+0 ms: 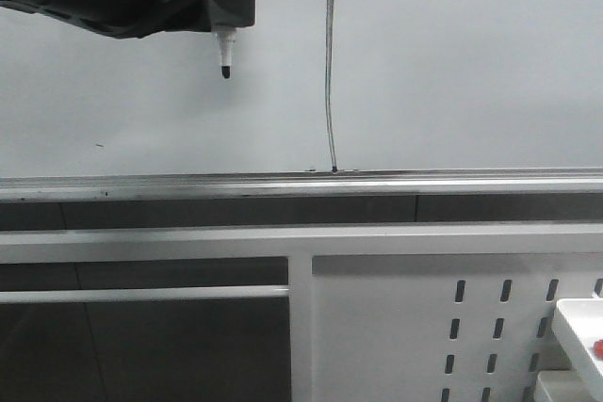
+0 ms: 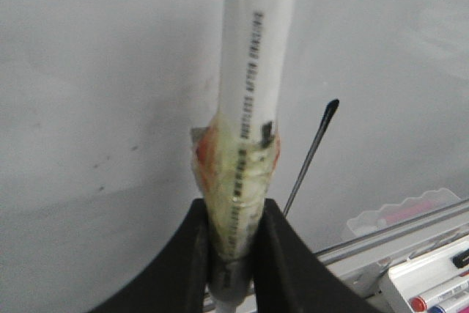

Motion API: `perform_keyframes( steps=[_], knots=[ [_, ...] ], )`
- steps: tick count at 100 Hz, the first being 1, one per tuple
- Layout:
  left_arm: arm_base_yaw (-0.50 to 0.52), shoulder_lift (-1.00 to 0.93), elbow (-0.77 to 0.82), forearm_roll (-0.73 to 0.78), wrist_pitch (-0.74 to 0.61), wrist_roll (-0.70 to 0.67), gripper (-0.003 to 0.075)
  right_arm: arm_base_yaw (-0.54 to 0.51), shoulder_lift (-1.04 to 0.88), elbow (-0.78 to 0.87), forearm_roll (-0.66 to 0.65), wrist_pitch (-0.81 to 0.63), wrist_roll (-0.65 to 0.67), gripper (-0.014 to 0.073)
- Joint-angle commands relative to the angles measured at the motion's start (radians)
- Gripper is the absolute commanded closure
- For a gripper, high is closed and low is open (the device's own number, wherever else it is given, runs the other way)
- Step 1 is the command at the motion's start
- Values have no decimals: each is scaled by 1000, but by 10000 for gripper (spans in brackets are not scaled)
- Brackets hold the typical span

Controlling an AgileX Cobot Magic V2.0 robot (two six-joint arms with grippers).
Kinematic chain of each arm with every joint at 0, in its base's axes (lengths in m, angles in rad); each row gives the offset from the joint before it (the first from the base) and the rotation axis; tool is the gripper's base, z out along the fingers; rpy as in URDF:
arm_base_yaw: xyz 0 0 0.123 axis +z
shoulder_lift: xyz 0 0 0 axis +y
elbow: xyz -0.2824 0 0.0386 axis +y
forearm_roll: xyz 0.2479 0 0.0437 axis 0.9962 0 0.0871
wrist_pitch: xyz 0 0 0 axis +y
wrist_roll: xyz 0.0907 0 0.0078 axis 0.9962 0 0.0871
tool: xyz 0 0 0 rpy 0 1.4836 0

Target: Write number 1 on whiteboard

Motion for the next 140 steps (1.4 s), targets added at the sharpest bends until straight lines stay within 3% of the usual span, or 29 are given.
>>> perform_keyframes(
  steps=[1,56,97,130,140],
  knots=[
    [20,-3,-57,36,-36,-12,740,-6,-2,-25,16,-78,1,657],
    [129,18,-115,27,82,-12,740,-6,-2,-25,34,-78,1,657],
    [137,18,-117,26,97,-14,731,-6,-2,-25,59,-78,1,657],
    [137,18,-117,26,93,-14,449,-6,-2,-25,59,-79,1,657],
    [137,18,-117,26,86,-14,398,-6,-2,-25,59,-79,1,657]
  ],
)
